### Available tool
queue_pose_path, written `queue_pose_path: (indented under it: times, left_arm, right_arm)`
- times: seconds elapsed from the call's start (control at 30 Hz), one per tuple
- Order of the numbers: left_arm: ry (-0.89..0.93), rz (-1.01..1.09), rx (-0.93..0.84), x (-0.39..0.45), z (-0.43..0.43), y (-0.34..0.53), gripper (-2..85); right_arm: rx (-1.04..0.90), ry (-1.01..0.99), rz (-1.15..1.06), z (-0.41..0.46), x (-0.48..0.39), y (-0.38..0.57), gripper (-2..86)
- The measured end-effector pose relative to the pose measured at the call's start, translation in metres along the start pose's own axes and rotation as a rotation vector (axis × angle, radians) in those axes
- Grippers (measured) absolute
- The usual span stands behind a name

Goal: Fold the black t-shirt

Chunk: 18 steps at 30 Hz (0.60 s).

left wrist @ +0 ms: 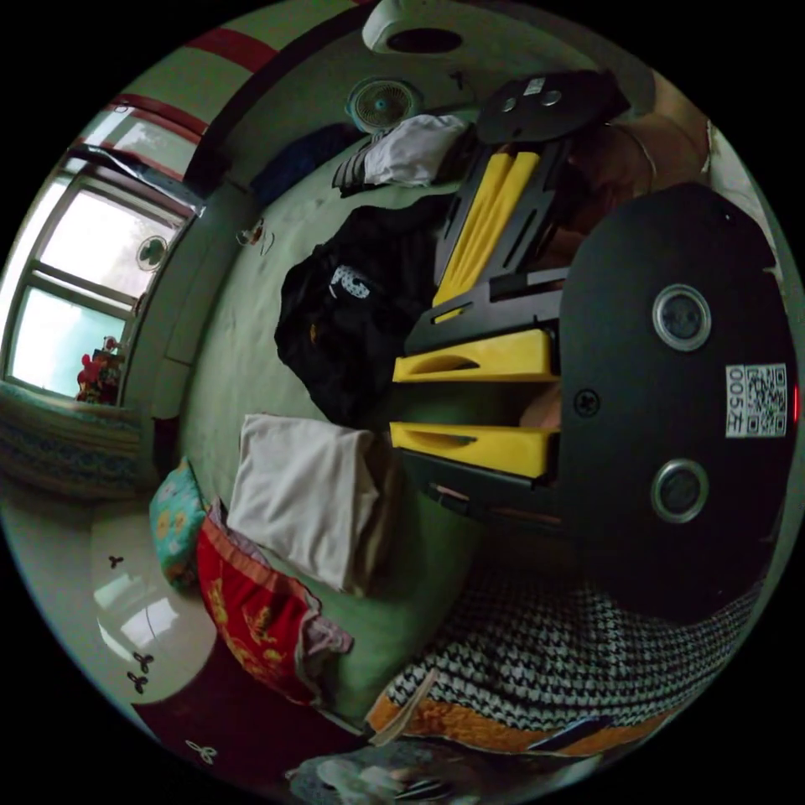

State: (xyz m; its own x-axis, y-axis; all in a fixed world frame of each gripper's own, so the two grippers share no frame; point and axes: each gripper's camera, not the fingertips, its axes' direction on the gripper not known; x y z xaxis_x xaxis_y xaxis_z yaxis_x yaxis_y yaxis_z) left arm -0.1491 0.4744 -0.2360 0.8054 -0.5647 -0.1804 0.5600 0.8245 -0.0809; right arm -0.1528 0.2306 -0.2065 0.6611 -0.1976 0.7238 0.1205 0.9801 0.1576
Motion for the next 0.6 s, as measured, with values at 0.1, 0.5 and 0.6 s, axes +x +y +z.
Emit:
queue_pose_path:
  times: [0.1, 0.5, 0.6]
  left_arm:
    - [0.018, -0.011, -0.025, -0.011, 0.000, 0.012, 8.4]
    - [0.136, -0.001, -0.219, -0.002, 0.076, 0.011, 12.1]
    - [0.162, -0.017, -0.265, 0.001, 0.096, 0.013, 12.0]
  right_arm:
    - [-0.051, 0.068, -0.046, 0.004, -0.004, 0.004, -1.3]
    - [-0.085, 0.193, -0.110, -0.019, 0.104, -0.082, 6.2]
    - [-0.200, 0.178, -0.246, 0.027, 0.106, -0.120, 8.0]
